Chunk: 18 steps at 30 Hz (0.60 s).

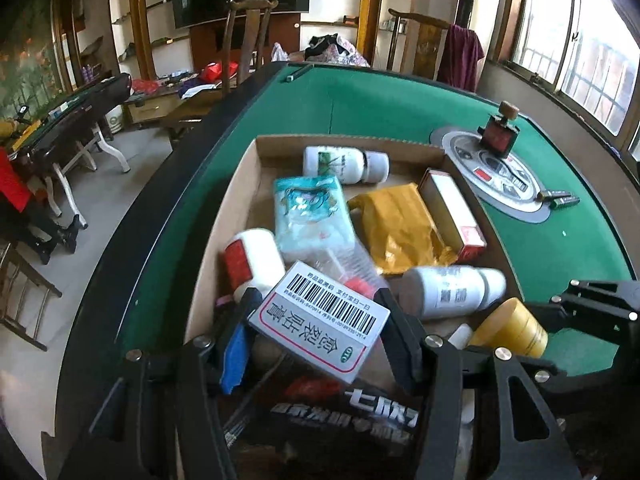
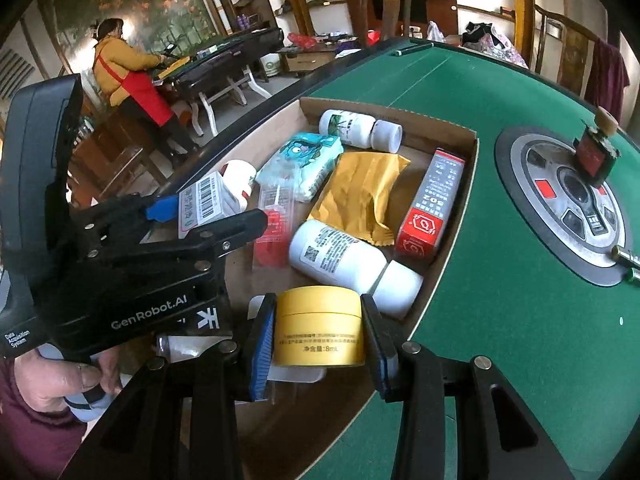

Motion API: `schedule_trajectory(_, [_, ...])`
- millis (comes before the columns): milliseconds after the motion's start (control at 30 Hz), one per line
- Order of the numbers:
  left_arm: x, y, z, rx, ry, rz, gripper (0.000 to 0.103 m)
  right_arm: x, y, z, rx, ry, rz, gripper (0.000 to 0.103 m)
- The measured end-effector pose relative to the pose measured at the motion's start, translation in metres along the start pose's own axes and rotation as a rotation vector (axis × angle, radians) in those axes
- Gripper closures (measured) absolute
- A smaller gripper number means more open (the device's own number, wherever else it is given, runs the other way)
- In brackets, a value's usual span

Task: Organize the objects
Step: 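Lower the barcode box into the box with left gripper while right carries the yellow tape over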

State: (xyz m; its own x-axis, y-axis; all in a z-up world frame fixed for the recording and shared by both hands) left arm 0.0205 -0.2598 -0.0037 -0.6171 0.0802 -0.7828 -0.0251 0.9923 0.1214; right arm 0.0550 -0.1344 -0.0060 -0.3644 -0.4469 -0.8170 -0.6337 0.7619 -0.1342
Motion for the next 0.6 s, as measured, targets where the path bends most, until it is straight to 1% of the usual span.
schedule_trajectory(67, [0.0,-0.004,0.005,-0.006,-0.018,-0.008,0.046,0.002,-0.007,0.0,-0.024,-0.007,-0.006,0.059])
schedule_trajectory(133, [0.002,-0.008,0.01,-0.02,-0.04,0.022,0.045,0.005,-0.011,-0.001,-0.043,-0.01,0.006,0.059])
schedule_trajectory(167, [0.001,-0.007,0.012,-0.017,-0.032,0.032,0.043,0.005,-0.011,0.0,-0.048,-0.011,0.015,0.059])
schedule_trajectory(200, [0.0,-0.007,0.013,-0.014,-0.032,0.031,0.042,0.008,-0.01,-0.001,-0.051,-0.016,0.034,0.059])
schedule_trajectory(267, [-0.003,-0.008,0.013,-0.033,-0.032,0.034,0.036,0.011,-0.004,-0.001,-0.043,-0.013,0.083,0.059])
schedule_trajectory(300, [-0.005,-0.009,0.013,-0.046,-0.028,0.039,0.036,0.011,0.0,-0.002,-0.033,-0.011,0.092,0.059])
schedule_trajectory(400, [-0.019,-0.012,0.011,-0.091,0.007,0.069,0.035,0.011,0.012,-0.007,-0.01,-0.012,0.125,0.059])
schedule_trajectory(533, [-0.048,-0.014,0.011,-0.138,0.076,0.108,0.028,0.012,0.013,-0.01,-0.014,-0.04,0.111,0.059])
schedule_trajectory(600, [-0.062,-0.015,0.012,-0.152,0.114,0.126,0.025,0.012,0.009,-0.009,-0.022,-0.061,0.076,0.059])
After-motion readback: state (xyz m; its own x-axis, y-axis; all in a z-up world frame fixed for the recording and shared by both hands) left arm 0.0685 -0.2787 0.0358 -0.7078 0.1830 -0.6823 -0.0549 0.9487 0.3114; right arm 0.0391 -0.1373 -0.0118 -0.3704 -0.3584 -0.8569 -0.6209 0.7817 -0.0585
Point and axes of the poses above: each gripper's, at about its wrist camera, not at the fingertips, and x roughly the way its jaws point, y to its right, z to its underside, the point moved 5 cm from there along x, roughly the way its jaws point, and after that the axes turned 7 degrees about -x, right-handed, at the moved point
